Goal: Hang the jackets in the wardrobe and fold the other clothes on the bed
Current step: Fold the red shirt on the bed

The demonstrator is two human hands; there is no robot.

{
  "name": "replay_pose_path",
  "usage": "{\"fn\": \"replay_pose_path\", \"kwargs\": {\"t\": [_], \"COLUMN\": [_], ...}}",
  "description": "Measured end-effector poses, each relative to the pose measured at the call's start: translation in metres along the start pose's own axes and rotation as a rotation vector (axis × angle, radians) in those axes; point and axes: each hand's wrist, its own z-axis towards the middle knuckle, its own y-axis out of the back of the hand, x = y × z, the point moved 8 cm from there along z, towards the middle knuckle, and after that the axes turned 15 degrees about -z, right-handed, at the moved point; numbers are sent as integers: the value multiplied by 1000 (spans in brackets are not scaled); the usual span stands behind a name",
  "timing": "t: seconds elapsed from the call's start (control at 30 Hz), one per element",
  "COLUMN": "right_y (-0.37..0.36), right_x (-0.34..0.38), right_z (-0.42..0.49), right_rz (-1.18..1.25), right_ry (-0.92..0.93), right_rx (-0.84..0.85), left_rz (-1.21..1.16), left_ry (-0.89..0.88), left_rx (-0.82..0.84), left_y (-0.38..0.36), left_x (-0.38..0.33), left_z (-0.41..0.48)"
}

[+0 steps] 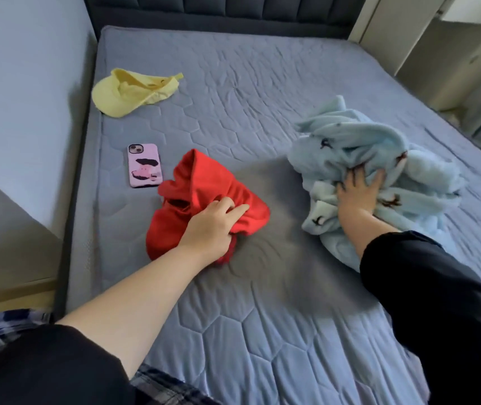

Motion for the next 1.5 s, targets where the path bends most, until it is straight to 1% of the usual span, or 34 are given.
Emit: {"fn": "replay_pose_path", "kwargs": {"t": [0.07,0.1,0.17,0.23,0.3,0.33,0.37,0.4,0.43,0.47,0.5,0.53,0.6,0.63,0.7,0.73,0.77,0.83,0.87,0.93,0.97,1.0,1.07,1.1,1.13,1.17,1.2,1.23,1.27,1.3,1.33,1.4,1.43,1.5], "right_y": [5,17,50,85,121,139,153,164,169,174,178,181,192,195,211,220,231,252,265,294,304,313,317,313,305,294,281,268,256,247,243,246,249,256], "right_x": [-13,-13,-1,16,39,54,70,89,111,130,144,154,165,165,159,151,141,122,112,93,83,74,65,70,84,103,122,138,153,166,174,182,182,183], "right_z": [0,-3,-10,-21,-38,-50,-62,-74,-86,-98,-106,-111,-115,-115,-111,-109,-108,-108,-110,-116,-115,-110,-94,-86,-84,-87,-94,-103,-110,-112,-113,-112,-111,-107], "right_rz": [61,115,248,355,497,610,777,964,1102,1172,1189,1195,1203,1205,1245,1325,1459,1756,1907,2232,2368,2435,2345,2270,2200,2092,1933,1745,1596,1528,1522,1597,1651,1739], "right_ry": [-40,-36,21,84,174,261,384,537,689,803,863,881,857,830,745,694,659,652,693,834,862,835,648,594,594,628,687,753,790,791,762,663,615,542], "right_rx": [94,101,46,-67,-281,-387,-422,-354,-202,-57,32,68,48,16,-77,-101,-76,75,165,353,381,348,168,164,278,452,572,616,616,583,527,369,291,219], "left_rz": [-116,-153,-182,-209,-273,-328,-390,-450,-491,-530,-607,-779,-1218,-1371,-1542,-1581,-1579,-1417,-1336,-1356,-1410,-1456,-1558,-1614,-1651,-1657,-1610,-1511,-1397,-1316,-1269,-1210,-1183,-1156], "left_ry": [4,28,96,202,334,413,495,578,653,727,796,854,923,918,866,836,813,745,717,696,702,741,859,896,925,958,989,1015,1049,1096,1146,1226,1250,1243], "left_rx": [-24,-31,-63,-117,-195,-260,-340,-421,-494,-551,-597,-654,-773,-787,-753,-728,-716,-682,-654,-613,-613,-630,-623,-581,-545,-543,-569,-603,-630,-652,-665,-733,-758,-793], "left_y": [-5,-7,-5,7,24,34,45,54,62,68,70,69,67,65,68,72,77,94,103,114,116,118,112,107,103,99,96,94,94,92,89,90,92,96], "left_x": [-10,-9,2,25,56,73,90,107,124,137,150,160,166,163,160,157,158,165,168,173,177,182,189,190,187,185,187,192,196,201,205,215,218,224], "left_z": [8,10,7,-4,-16,-24,-34,-47,-60,-74,-87,-96,-102,-98,-89,-86,-83,-78,-75,-71,-73,-77,-87,-88,-89,-90,-93,-97,-101,-107,-112,-121,-126,-129]}}
